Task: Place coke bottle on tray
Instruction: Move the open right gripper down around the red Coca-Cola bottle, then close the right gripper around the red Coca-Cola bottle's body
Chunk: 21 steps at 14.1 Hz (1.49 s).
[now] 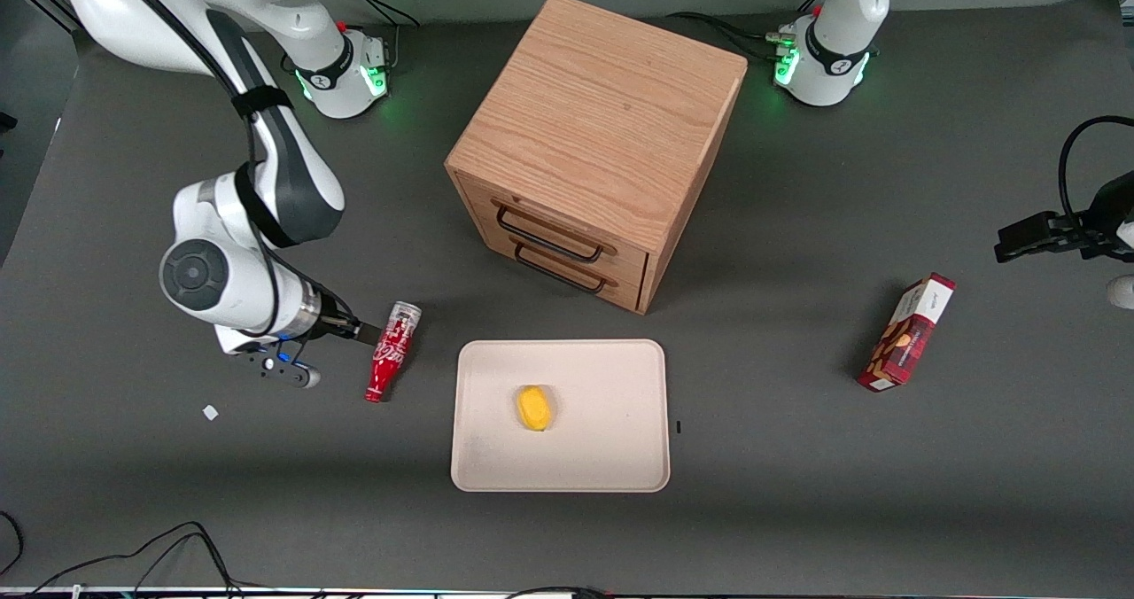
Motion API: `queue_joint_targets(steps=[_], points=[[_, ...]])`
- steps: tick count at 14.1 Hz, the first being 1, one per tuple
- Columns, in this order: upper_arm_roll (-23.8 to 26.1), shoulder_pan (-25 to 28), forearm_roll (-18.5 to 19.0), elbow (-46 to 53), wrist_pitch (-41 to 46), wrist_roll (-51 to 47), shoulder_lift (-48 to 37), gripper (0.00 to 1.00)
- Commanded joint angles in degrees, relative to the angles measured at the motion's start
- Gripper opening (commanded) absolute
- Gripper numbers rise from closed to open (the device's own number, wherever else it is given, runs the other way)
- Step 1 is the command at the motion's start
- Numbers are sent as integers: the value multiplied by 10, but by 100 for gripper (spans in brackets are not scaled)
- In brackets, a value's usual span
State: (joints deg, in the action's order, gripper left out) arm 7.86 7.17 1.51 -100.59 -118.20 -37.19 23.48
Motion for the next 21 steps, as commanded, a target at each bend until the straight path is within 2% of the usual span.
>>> queue_joint_targets(steps=[1, 3, 13, 21], points=[[-1, 15, 24, 1, -36, -39, 31, 100], [-1, 16, 40, 0, -56, -60, 47, 100], [-2, 17, 41, -12, -113, -82, 82, 100], [-2, 16, 71, -50, -183, -114, 106, 100]])
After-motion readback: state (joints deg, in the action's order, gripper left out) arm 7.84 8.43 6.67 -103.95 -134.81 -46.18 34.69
